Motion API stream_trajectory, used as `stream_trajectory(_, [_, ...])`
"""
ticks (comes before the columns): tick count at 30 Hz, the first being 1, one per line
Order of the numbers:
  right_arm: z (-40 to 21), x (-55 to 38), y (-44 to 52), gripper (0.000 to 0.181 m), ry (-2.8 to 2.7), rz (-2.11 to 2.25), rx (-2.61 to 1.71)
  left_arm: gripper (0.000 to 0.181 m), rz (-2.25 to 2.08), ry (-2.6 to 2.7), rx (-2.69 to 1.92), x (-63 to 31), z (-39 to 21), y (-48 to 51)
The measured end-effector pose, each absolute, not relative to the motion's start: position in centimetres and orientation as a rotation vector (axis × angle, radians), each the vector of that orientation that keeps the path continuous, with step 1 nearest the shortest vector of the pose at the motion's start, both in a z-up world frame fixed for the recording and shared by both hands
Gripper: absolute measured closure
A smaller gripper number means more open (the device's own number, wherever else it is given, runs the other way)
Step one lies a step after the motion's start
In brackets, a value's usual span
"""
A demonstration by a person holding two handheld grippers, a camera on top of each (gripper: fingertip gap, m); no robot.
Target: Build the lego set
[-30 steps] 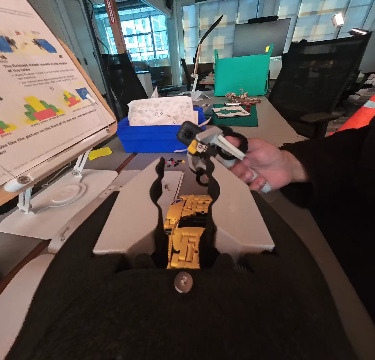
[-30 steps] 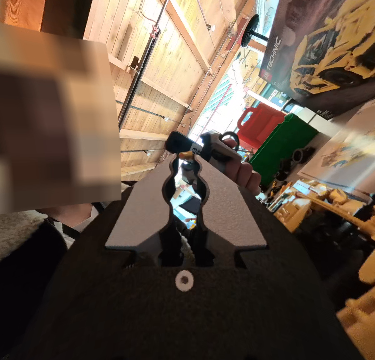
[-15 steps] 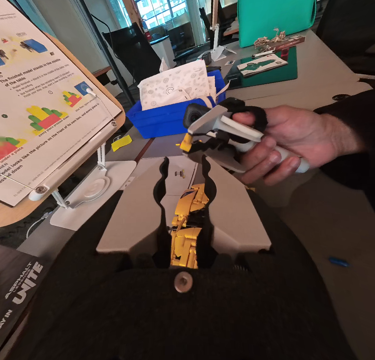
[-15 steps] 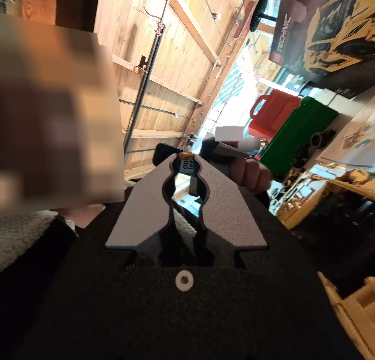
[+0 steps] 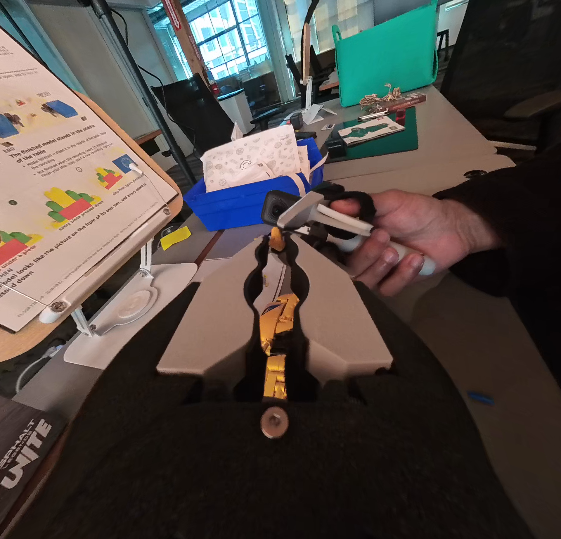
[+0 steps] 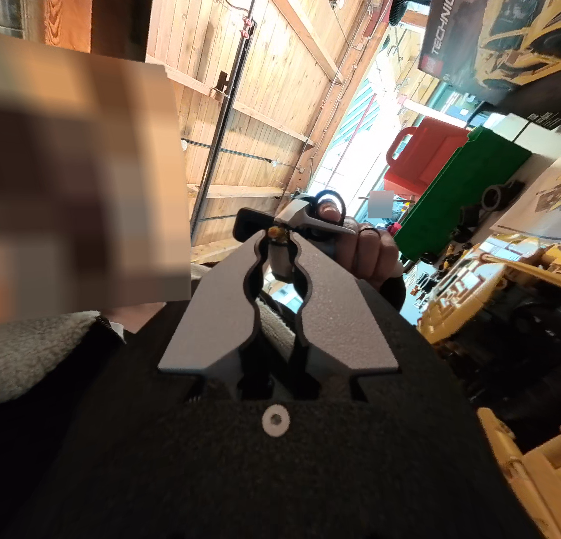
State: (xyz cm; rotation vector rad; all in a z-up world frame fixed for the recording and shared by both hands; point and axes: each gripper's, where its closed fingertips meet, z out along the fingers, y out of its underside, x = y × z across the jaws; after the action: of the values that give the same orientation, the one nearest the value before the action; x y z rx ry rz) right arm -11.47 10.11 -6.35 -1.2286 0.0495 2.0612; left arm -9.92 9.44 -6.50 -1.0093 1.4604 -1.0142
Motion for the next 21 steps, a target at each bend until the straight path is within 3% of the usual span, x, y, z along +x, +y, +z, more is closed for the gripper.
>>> stream_trajectory(21, [-7.4, -11.9, 9.2, 0.176, -0.176, 1.803, -1.434, 0.171, -1.119, 1.571, -1.104, -10.5, -7.5, 8.4])
